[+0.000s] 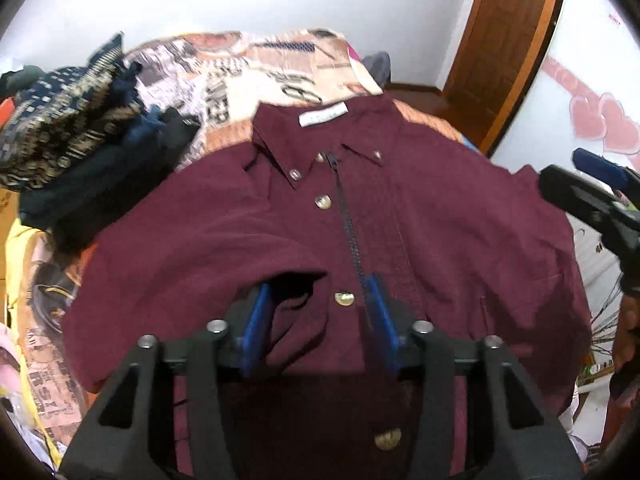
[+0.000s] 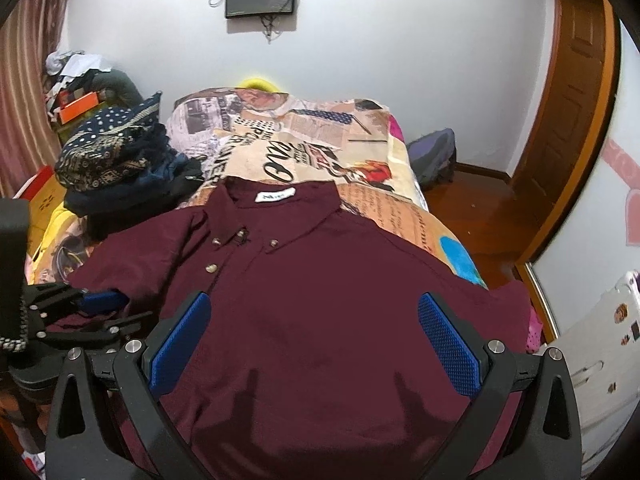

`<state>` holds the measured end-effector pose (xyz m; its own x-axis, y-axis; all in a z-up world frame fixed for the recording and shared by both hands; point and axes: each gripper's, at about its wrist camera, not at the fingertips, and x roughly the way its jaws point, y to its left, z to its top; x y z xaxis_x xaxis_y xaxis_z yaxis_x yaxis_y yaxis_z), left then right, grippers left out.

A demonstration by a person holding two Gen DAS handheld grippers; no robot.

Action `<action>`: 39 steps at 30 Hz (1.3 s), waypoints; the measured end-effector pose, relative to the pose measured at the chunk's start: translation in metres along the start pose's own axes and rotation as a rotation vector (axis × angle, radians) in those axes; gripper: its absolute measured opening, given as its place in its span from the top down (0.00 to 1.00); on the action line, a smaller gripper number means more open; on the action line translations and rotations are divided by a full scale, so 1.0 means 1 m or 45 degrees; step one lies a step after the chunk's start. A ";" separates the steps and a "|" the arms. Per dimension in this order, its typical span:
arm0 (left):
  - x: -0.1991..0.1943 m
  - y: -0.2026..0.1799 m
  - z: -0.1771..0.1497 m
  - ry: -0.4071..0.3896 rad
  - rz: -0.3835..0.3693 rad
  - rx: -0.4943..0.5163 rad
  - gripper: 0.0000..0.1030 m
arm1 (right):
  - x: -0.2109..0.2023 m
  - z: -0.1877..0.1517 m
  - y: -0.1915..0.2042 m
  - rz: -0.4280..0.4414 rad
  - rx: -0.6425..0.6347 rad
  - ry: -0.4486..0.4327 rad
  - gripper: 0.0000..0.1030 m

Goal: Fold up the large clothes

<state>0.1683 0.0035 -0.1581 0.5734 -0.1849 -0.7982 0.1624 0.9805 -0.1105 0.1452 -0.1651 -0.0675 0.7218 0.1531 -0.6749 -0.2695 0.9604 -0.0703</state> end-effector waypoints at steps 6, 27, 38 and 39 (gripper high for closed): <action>-0.046 0.032 0.001 -0.131 0.098 -0.085 0.28 | -0.002 0.016 0.024 0.064 -0.067 -0.041 0.00; -0.110 0.220 -0.068 -0.219 0.579 -0.527 0.22 | 0.062 0.028 0.222 0.547 -0.698 0.209 0.02; -0.099 0.242 -0.099 -0.151 0.561 -0.623 0.22 | 0.127 -0.025 0.308 0.563 -1.044 0.558 0.23; -0.099 0.242 -0.100 -0.147 0.566 -0.620 0.22 | 0.131 -0.030 0.310 0.557 -1.064 0.582 0.25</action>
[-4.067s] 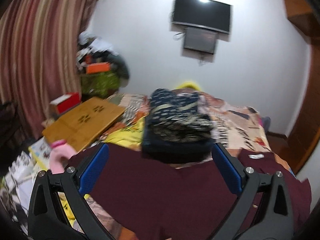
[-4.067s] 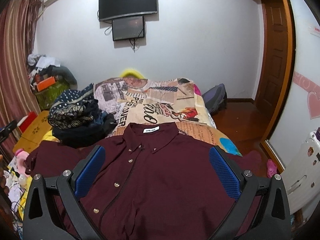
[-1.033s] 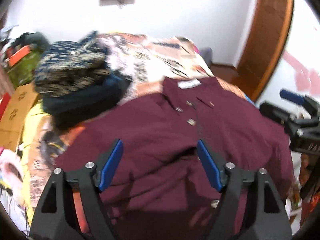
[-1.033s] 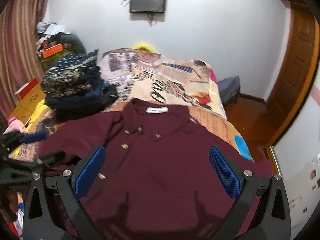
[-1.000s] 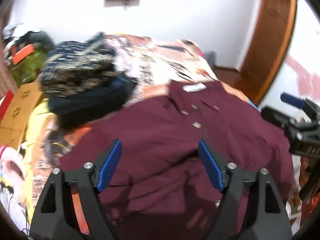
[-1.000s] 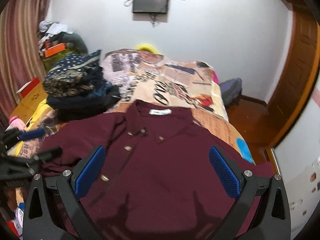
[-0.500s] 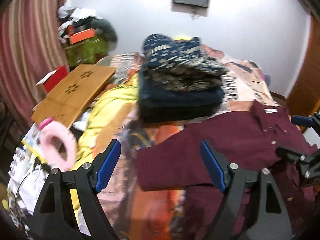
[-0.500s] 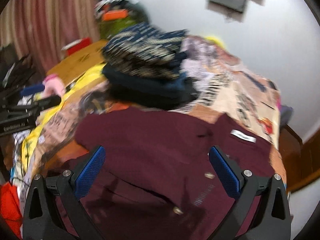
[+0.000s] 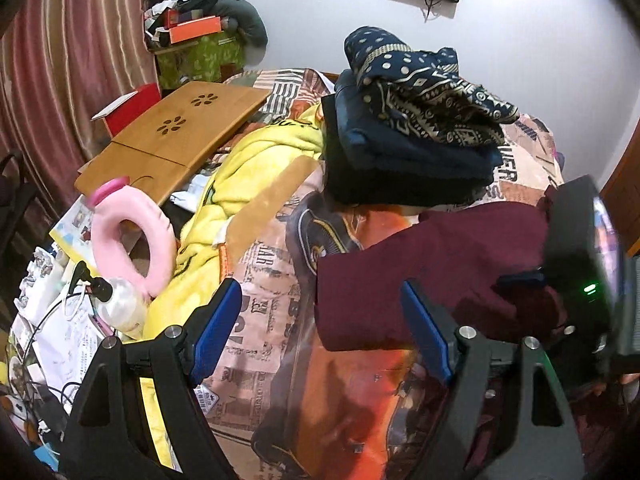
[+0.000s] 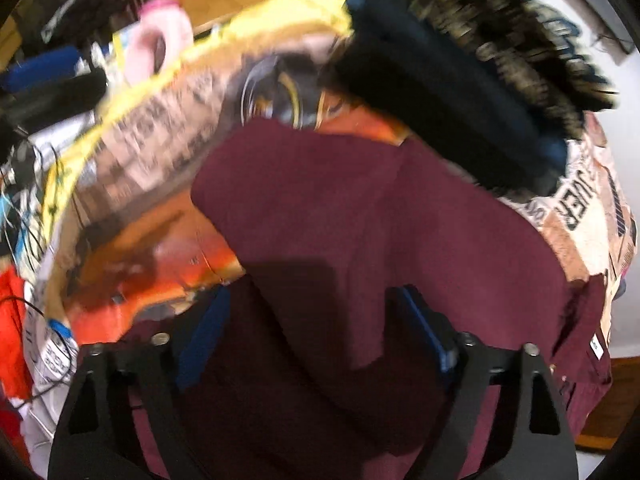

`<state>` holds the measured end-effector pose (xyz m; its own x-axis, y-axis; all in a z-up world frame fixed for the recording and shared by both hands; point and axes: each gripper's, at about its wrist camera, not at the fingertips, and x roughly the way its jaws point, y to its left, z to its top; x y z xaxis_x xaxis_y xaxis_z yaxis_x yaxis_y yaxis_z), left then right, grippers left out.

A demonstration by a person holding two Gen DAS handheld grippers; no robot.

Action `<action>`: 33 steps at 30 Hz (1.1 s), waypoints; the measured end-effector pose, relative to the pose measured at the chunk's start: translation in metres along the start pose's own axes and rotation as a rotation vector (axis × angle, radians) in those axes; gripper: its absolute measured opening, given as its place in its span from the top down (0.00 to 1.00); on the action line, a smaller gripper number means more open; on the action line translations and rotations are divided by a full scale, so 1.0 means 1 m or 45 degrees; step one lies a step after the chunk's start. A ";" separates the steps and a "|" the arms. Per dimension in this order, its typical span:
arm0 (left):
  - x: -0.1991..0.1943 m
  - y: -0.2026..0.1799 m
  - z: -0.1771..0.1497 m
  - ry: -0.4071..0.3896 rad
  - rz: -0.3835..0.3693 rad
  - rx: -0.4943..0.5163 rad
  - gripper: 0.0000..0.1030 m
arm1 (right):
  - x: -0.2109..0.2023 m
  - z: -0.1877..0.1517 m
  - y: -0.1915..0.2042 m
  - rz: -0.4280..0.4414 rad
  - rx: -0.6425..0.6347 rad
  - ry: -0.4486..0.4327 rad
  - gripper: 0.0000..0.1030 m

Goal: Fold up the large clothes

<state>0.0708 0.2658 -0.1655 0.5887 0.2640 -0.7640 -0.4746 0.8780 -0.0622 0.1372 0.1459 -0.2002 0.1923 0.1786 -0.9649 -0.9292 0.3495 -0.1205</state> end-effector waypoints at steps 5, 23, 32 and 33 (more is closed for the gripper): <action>0.000 0.001 -0.001 0.000 0.000 0.005 0.22 | 0.015 -0.001 0.001 -0.001 0.002 0.037 0.59; -0.024 -0.031 0.013 -0.069 -0.022 0.048 0.22 | -0.131 -0.030 -0.065 -0.085 0.352 -0.559 0.96; -0.004 -0.060 0.003 0.041 -0.084 0.068 0.22 | -0.155 -0.077 -0.092 -0.272 0.418 -0.640 0.96; -0.001 -0.060 0.001 0.065 -0.097 0.051 0.22 | -0.152 -0.080 -0.094 -0.293 0.422 -0.628 0.94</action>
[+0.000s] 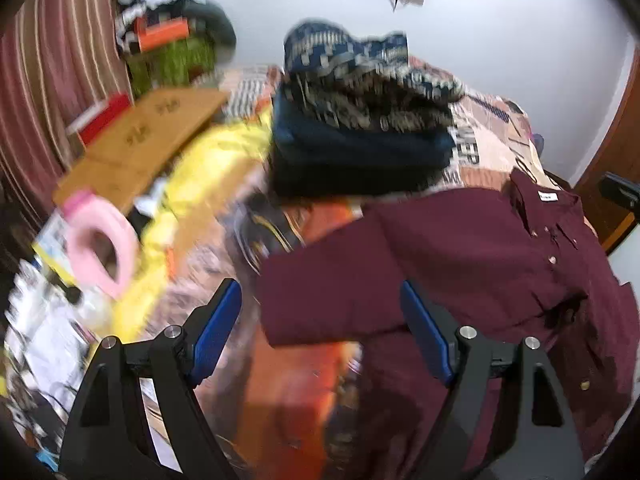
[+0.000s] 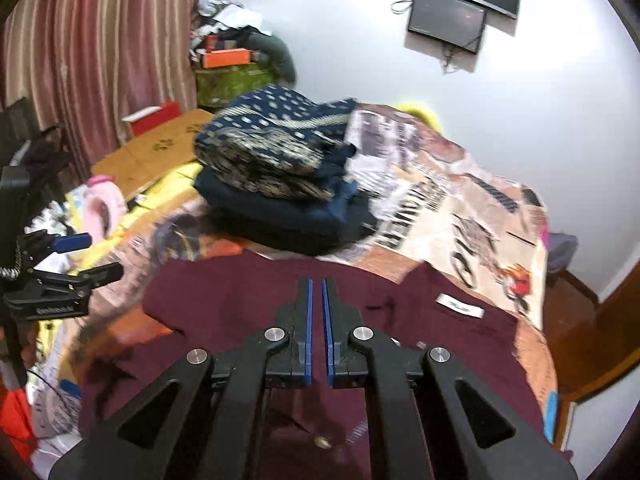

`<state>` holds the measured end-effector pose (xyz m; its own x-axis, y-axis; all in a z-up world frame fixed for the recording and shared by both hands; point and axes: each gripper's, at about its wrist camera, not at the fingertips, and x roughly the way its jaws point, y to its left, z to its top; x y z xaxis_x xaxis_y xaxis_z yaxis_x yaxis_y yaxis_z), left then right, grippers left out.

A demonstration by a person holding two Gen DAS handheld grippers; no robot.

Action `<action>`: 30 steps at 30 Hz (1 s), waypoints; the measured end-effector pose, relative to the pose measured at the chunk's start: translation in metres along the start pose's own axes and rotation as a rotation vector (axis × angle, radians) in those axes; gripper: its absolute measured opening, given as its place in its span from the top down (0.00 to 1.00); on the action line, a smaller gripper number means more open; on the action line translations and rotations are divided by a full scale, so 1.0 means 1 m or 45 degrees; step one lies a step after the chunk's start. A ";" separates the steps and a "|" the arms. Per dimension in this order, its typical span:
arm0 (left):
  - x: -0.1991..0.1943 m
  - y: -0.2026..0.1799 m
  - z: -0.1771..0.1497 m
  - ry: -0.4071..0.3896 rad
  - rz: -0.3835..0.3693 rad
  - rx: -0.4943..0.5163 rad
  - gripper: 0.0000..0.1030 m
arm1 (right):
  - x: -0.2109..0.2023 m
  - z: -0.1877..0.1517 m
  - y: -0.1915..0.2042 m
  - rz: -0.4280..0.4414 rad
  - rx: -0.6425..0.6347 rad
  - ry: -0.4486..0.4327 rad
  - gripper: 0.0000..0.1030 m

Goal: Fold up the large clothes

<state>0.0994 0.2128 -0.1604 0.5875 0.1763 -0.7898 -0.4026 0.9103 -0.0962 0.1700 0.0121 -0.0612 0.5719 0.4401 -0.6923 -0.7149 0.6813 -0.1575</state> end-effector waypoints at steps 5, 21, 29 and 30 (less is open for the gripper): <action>0.032 0.012 -0.012 0.171 -0.093 -0.191 0.22 | 0.006 -0.022 -0.017 -0.068 0.014 0.077 0.57; 0.131 0.044 -0.040 0.541 -0.679 -0.841 0.22 | 0.009 -0.062 -0.054 -0.064 0.205 0.175 0.43; 0.168 0.035 -0.019 0.620 -0.612 -0.782 0.57 | -0.001 -0.078 -0.081 -0.115 0.305 0.187 0.43; 0.168 0.033 -0.016 0.619 -0.596 -0.763 0.72 | -0.003 -0.081 -0.085 -0.124 0.323 0.188 0.43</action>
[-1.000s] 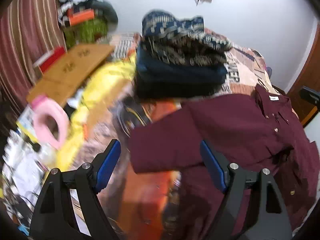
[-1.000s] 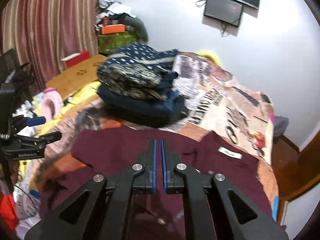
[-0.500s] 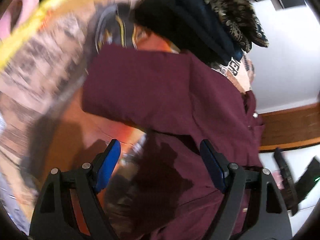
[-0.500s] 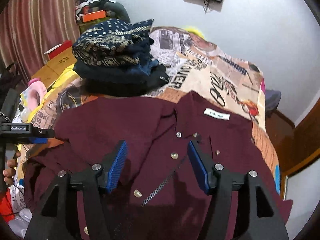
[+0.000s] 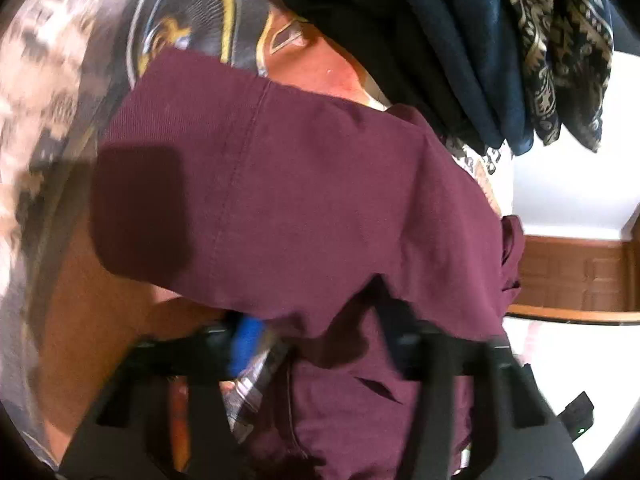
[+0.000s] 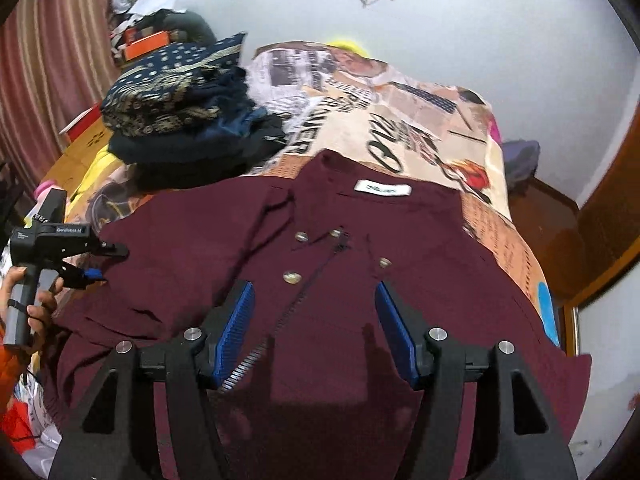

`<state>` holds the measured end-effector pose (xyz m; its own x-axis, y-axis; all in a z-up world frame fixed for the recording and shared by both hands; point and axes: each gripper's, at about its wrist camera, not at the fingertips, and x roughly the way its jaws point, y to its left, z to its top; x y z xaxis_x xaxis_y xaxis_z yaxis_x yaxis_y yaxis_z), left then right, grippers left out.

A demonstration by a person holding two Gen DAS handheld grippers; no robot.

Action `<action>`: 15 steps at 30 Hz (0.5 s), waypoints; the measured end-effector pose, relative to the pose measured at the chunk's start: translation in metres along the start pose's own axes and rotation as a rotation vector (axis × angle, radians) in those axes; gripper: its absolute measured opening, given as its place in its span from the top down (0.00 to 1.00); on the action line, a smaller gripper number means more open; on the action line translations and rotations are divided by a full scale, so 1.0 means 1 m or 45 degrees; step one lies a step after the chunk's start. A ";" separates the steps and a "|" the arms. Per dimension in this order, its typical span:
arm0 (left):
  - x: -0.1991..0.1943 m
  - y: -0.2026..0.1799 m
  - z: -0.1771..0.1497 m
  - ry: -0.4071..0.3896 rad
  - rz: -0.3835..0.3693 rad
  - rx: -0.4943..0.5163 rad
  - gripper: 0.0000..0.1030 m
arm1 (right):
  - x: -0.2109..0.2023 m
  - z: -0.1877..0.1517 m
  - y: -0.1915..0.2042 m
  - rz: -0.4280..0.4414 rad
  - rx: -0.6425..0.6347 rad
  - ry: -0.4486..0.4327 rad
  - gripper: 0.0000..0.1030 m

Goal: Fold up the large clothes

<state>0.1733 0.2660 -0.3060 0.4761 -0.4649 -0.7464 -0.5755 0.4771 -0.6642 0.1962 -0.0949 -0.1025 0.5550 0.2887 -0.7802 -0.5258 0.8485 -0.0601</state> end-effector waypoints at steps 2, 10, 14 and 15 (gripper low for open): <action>-0.004 -0.010 0.000 -0.025 0.046 0.050 0.92 | -0.002 -0.003 -0.009 -0.012 0.032 0.000 0.43; -0.062 -0.136 -0.028 -0.376 0.262 0.568 0.98 | -0.022 -0.017 -0.050 -0.084 0.156 -0.033 0.43; -0.099 -0.215 -0.053 -0.510 0.175 0.830 0.98 | -0.035 -0.022 -0.071 -0.127 0.224 -0.066 0.43; -0.106 -0.236 -0.061 -0.533 0.145 0.895 0.98 | -0.039 -0.024 -0.076 -0.135 0.240 -0.076 0.43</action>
<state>0.2183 0.1568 -0.0676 0.7284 -0.1352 -0.6717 -0.1512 0.9244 -0.3501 0.1992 -0.1814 -0.0827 0.6409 0.2148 -0.7370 -0.3363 0.9416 -0.0180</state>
